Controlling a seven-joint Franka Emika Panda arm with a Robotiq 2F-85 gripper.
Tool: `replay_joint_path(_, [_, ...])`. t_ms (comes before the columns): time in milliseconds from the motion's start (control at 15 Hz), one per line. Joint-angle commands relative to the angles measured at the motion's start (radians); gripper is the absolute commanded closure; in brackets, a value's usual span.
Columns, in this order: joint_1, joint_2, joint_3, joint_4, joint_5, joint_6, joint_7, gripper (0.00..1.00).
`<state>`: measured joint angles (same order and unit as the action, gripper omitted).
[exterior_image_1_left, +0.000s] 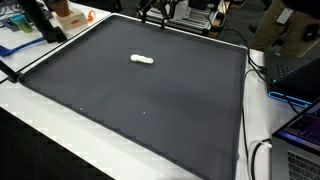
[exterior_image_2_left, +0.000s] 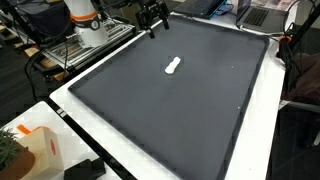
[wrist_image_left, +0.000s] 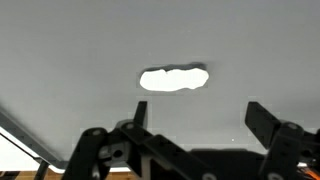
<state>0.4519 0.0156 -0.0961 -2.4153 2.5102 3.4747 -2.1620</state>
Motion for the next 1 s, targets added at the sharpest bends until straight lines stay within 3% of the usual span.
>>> replay_joint_path(0, [-0.038, 0.09, 0.04, 0.053, 0.0, 0.014, 0.053, 0.0])
replay_joint_path(267, [-0.229, 0.152, 0.222, 0.127, 0.0, 0.036, 0.045, 0.0])
replay_joint_path(533, [-0.533, 0.266, 0.518, 0.271, -0.001, 0.132, 0.026, 0.0])
replay_joint_path(733, [-0.757, 0.38, 0.744, 0.431, -0.003, 0.279, -0.031, 0.0])
replay_joint_path(933, [-0.975, 0.474, 0.952, 0.614, 0.011, 0.513, -0.166, 0.0])
